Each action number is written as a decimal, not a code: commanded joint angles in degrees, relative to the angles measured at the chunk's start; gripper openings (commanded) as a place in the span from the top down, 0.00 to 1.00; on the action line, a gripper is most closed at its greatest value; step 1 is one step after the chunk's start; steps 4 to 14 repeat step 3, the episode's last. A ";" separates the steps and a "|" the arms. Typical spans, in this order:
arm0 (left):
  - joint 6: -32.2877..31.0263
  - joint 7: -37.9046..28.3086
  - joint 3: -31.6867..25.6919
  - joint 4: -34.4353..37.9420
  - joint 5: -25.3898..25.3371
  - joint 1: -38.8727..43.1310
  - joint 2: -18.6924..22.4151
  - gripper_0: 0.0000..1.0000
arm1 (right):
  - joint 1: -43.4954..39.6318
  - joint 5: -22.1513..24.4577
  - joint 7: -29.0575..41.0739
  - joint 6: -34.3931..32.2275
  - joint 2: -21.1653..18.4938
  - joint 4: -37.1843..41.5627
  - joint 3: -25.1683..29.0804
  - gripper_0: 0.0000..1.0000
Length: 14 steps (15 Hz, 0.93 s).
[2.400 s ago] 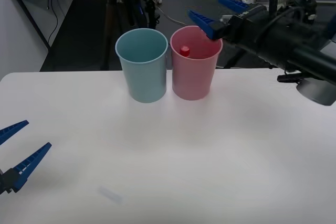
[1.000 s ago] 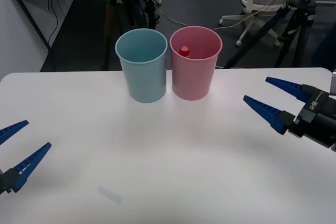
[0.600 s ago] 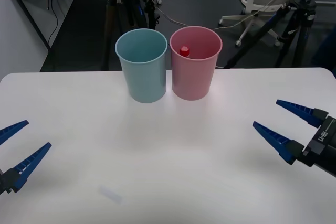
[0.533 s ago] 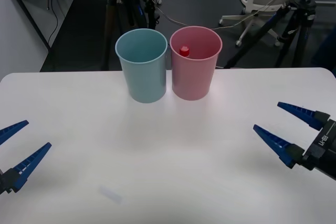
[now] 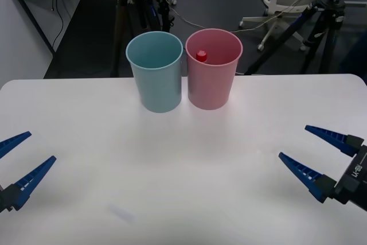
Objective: Grasp the object on the table and drop it into the matching bin: aluminum can to the light blue bin, PET bottle to the pink bin.
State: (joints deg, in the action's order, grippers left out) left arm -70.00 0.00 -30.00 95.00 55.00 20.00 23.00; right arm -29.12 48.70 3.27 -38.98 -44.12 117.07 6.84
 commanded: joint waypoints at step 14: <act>0.00 0.00 0.00 0.00 0.00 0.00 0.00 0.00 | -0.06 0.61 0.33 -0.22 0.18 0.00 -0.08 0.00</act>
